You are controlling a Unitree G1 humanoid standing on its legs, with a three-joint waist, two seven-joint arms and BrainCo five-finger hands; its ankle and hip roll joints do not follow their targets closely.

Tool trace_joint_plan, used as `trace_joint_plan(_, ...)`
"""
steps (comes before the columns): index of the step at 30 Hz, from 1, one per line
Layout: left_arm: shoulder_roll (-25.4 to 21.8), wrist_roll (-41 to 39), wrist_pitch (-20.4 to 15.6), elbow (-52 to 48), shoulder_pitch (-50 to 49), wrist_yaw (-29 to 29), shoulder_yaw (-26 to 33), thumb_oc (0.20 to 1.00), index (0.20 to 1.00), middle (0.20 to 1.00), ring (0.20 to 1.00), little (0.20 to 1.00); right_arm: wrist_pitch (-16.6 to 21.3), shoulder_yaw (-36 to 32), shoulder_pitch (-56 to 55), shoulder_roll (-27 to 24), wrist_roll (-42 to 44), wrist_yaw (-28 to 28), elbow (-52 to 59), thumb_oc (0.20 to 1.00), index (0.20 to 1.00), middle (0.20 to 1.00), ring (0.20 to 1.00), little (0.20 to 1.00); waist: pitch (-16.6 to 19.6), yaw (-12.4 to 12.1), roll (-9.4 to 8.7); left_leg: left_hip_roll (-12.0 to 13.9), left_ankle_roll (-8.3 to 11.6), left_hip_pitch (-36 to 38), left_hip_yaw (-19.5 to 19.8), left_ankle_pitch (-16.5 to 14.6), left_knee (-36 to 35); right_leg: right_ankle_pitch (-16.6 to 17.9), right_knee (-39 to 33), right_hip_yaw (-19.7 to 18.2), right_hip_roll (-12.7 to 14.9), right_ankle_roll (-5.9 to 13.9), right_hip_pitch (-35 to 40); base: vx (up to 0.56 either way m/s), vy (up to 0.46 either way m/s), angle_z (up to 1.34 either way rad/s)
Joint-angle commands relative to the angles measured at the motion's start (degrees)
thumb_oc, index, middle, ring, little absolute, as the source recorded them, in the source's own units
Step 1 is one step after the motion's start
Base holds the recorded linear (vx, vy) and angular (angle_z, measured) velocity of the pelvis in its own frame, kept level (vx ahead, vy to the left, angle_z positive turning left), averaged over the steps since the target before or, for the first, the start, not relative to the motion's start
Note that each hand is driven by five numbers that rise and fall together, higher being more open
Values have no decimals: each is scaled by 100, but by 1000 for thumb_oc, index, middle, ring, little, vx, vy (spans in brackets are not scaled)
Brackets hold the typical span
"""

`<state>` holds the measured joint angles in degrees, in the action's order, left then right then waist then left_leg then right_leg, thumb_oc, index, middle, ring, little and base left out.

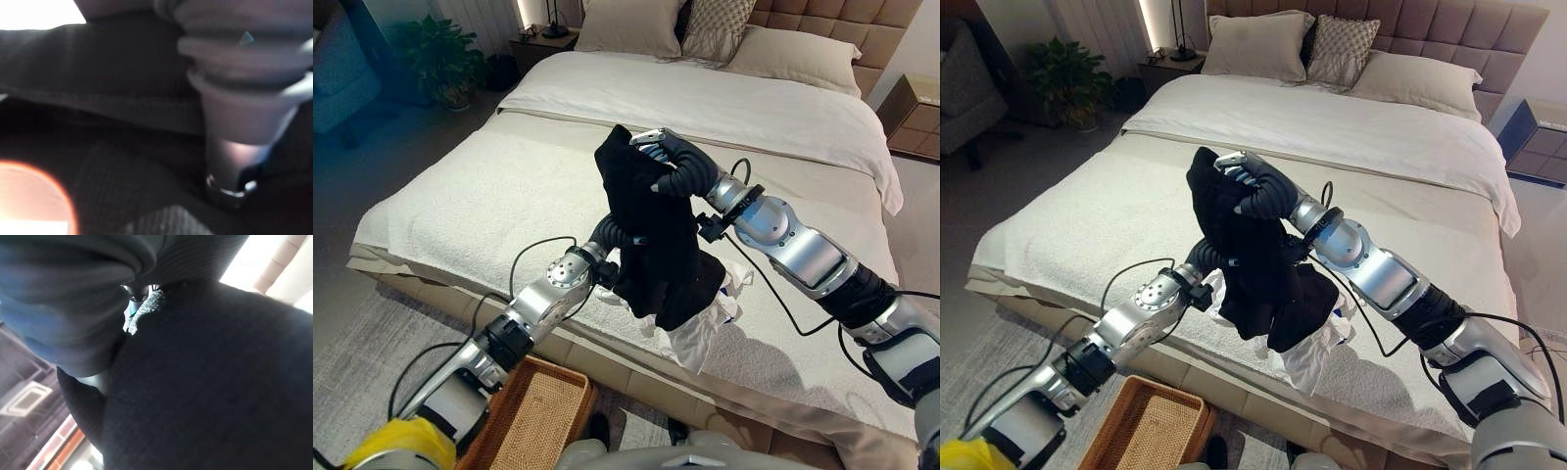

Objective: Pick up clothes into the bucket

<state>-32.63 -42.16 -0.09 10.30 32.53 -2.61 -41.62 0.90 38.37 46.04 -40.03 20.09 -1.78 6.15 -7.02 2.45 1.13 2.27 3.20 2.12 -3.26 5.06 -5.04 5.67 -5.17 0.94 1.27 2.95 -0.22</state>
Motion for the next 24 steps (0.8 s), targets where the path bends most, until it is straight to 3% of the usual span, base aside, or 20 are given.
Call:
trace_joint_plan(1, -374, 21, -72, 396, -114, 513, 96, 448, 448, 448, 448, 448, 422, -201, 888, 158, 277, -115, 360, 200, 200, 200, 200, 200, 267, -51, -249, -352, -265, 178, -16, -456, 4, 49, 17, -244, 157, 368, 132, -11, 12, -15)
trace_joint_plan(2, -367, 36, -107, 427, -255, 593, 102, 200, 200, 200, 200, 200, 463, -167, 823, 166, 326, -96, 315, 200, 200, 200, 200, 200, 273, -63, -256, -353, -261, 185, -17, -455, 4, 47, 17, -258, 154, 367, 140, -2, 1, -17)
trace_joint_plan(8, -40, -548, -160, 152, -472, 436, 347, 200, 200, 200, 200, 200, 520, -346, 556, 328, 165, -108, 314, 200, 200, 200, 200, 200, 301, -92, -276, -370, -276, 221, 21, -468, 4, 39, 17, -243, 173, 354, 180, 1, -1, -4)
trace_joint_plan(12, 346, -658, -279, 183, -526, 69, 883, 200, 200, 200, 200, 200, 475, -644, 252, 338, -123, -190, 385, 200, 200, 200, 200, 200, 321, -122, -302, -372, -281, 239, 69, -471, 4, 19, 17, -202, 188, 343, 223, 0, 0, 0)
trace_joint_plan(13, 442, -713, -337, 192, -560, -75, 1128, 200, 200, 200, 200, 200, 444, -748, 146, 342, -197, -233, 386, 1000, 1000, 1000, 1000, 1000, 328, -136, -308, -374, -283, 247, 87, -471, 4, 12, 17, -188, 189, 340, 236, 0, 0, 0)
trace_joint_plan(18, 283, -508, -608, -85, -514, -435, 1925, 200, 200, 200, 200, 200, 401, -1275, -344, 273, -373, -323, 463, 1000, 1000, 1000, 1000, 1000, 366, -177, -325, -370, -285, 278, 136, -484, 4, -17, 17, -129, 190, 332, 289, 5, -5, 2)
trace_joint_plan(19, -111, -808, -813, -328, -476, -478, 2377, 200, 200, 200, 200, 200, 457, -1494, -574, 264, -312, -341, 389, 1000, 1000, 1000, 1000, 1000, 377, -209, -305, -371, -284, 273, 155, -477, 4, -16, 17, -121, 191, 329, 285, 11, -9, 5)
trace_joint_plan(22, 465, -369, -813, -1104, -1719, -474, 2935, 200, 200, 200, 200, 200, 489, -2068, -1355, 454, -565, -359, 581, 1000, 1000, 1000, 1000, 1000, 365, -281, -348, -373, -291, 293, 207, -490, 4, -47, 17, -67, 212, 318, 334, 2, -15, 6)
trace_joint_plan(24, 548, -296, -817, -1295, -1929, -448, 3065, 200, 200, 200, 200, 200, 450, -2218, -1498, 504, -683, -407, 542, 1000, 1000, 1000, 1000, 1000, 380, -297, -354, -369, -294, 294, 218, -491, 4, -59, 17, -39, 212, 312, 345, 31, -16, 11)
